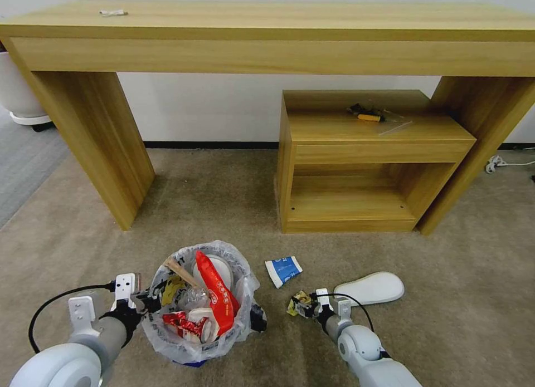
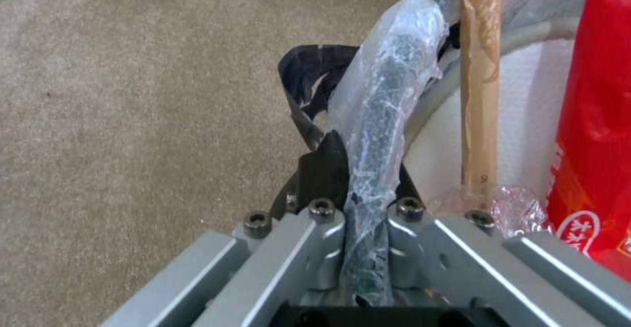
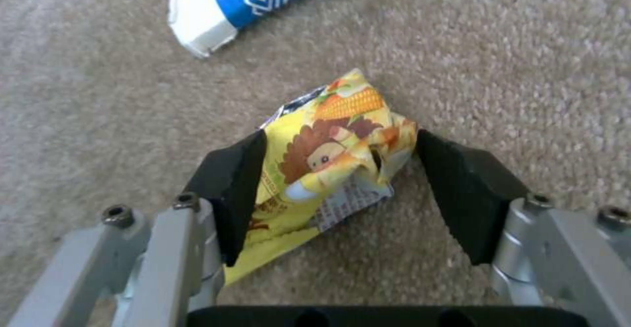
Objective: Pick up the trash bin and place the garbage on the floor into it.
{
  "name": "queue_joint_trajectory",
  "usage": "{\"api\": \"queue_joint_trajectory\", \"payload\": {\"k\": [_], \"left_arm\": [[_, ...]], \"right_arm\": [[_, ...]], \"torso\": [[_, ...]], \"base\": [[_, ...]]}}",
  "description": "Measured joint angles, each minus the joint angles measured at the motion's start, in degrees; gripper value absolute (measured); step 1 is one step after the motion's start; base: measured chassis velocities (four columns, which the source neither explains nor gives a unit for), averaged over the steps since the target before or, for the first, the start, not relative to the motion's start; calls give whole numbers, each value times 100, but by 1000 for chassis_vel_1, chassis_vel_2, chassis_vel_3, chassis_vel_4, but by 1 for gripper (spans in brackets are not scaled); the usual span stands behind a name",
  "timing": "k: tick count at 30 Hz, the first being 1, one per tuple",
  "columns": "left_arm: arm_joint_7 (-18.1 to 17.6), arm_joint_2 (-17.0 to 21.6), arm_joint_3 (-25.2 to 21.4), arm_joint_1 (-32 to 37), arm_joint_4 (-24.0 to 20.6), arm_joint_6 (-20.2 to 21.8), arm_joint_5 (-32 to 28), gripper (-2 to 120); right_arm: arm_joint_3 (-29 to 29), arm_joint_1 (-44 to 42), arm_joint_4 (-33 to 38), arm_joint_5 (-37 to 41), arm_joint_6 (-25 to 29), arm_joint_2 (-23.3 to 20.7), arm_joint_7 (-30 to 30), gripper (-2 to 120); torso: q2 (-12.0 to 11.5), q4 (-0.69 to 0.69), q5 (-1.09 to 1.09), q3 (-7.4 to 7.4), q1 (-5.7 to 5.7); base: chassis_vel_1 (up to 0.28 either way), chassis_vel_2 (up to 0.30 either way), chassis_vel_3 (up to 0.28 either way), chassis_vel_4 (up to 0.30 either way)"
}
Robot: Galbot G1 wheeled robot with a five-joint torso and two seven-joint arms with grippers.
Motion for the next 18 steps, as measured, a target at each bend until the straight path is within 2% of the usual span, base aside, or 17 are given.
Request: {"api": "queue_joint_trajectory", "payload": {"k": [3,6,7,9,12,13,15,18], "left_arm": [[0,13,12,-2,15,0,0,0],[1,39,11,11,11,0,-4,0],[1,39,11,11,11,0,-4,0],[1,44,19,21,-5,0,-4,0],[2,44,30,32,-12,0,-2,0],[1,45,35,45,-26,0,-1,0],[1,51,35,57,-38,0,-2,0],[0,90,-4,59,-54,0,-33,0]], "right_arm": [[-1,93,-239,-2,37,41,-22,54],[12,218,-507,-17,174,99,-41,39],[12,218,-507,-17,174,99,-41,39],[20,247,-564,-43,245,127,-42,32],[13,253,-568,-79,280,142,-68,23],[9,254,-569,-156,344,145,-111,15],[31,243,-536,-267,419,144,-144,12],[189,141,-88,-578,581,68,-271,0]], "torso": [[0,1,1,0,0],[1,-1,-1,-1,-1],[1,-1,-1,-1,-1],[0,-1,-1,0,0],[0,0,1,0,0],[0,1,2,0,0],[0,2,2,0,0],[0,1,2,0,0]], "base": [[0,0,0,0],[0,0,0,0],[0,0,0,0],[0,0,0,0],[0,0,0,0],[0,0,0,0],[0,0,0,0],[0,0,0,0]]}}
